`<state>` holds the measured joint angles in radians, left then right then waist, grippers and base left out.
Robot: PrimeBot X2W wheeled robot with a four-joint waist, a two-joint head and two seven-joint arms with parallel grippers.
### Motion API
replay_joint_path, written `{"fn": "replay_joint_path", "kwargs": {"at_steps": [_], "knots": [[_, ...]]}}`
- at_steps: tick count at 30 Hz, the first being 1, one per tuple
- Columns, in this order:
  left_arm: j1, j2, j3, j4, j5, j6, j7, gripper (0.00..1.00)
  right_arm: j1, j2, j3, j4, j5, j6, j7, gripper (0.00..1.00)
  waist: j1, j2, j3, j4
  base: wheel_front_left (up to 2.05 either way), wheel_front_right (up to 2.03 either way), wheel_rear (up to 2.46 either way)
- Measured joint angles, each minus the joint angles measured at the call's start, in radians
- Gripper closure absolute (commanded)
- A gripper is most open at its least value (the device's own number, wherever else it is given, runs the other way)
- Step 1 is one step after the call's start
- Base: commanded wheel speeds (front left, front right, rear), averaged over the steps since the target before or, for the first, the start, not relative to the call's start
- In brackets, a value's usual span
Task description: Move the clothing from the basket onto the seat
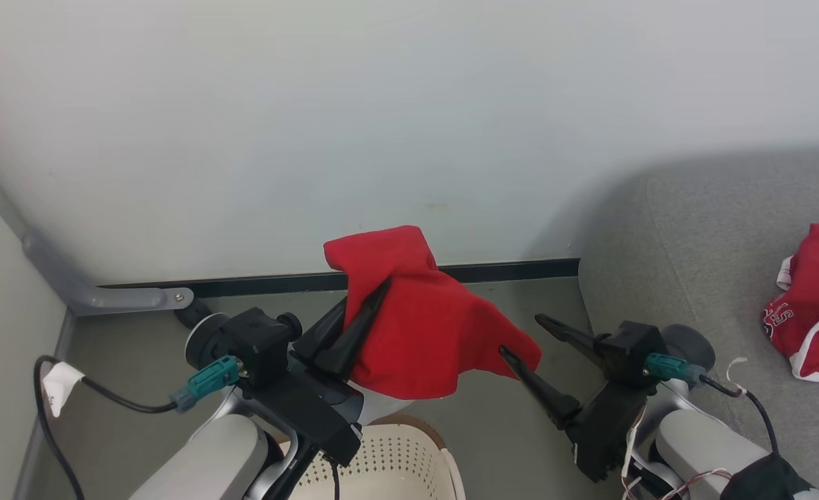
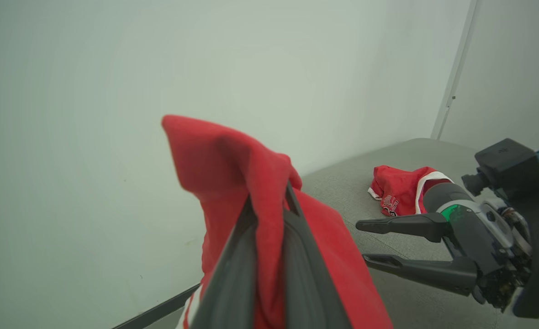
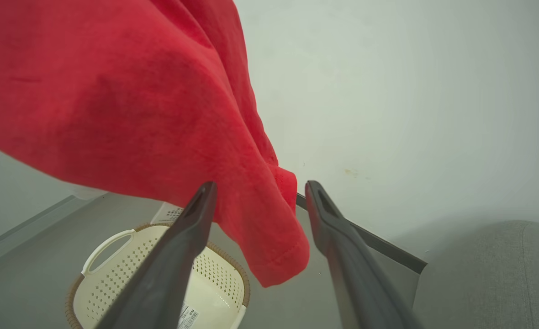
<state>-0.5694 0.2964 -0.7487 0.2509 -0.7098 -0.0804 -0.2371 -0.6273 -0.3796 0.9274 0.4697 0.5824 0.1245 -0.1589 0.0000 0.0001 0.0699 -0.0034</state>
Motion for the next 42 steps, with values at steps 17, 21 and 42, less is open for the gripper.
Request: {"fn": "replay_joint_path", "kwargs": {"at_steps": [17, 21, 42], "knots": [[-0.023, -0.021, -0.043, -0.009, 0.019, -0.016, 0.026, 1.0, -0.266, 0.021, 0.378, 0.151, 0.028, 0.0, 0.008, 0.0, 0.0, 0.0, 0.017, 0.075, 0.0, 0.0, 0.0], [-0.033, -0.028, -0.052, -0.009, 0.019, -0.017, 0.033, 1.0, -0.293, 0.042, 0.383, 0.197, 0.049, 0.0, 0.0, 0.0, 0.0, 0.0, 0.019, 0.093, 0.0, 0.0, 0.0], [-0.024, 0.007, -0.038, -0.006, 0.017, -0.016, 0.033, 1.0, -0.296, 0.125, 0.364, 0.239, 0.138, 0.0, -0.073, 1.0, 0.0, 0.0, 0.027, 0.092, 0.0, 0.0, 0.0]]}}
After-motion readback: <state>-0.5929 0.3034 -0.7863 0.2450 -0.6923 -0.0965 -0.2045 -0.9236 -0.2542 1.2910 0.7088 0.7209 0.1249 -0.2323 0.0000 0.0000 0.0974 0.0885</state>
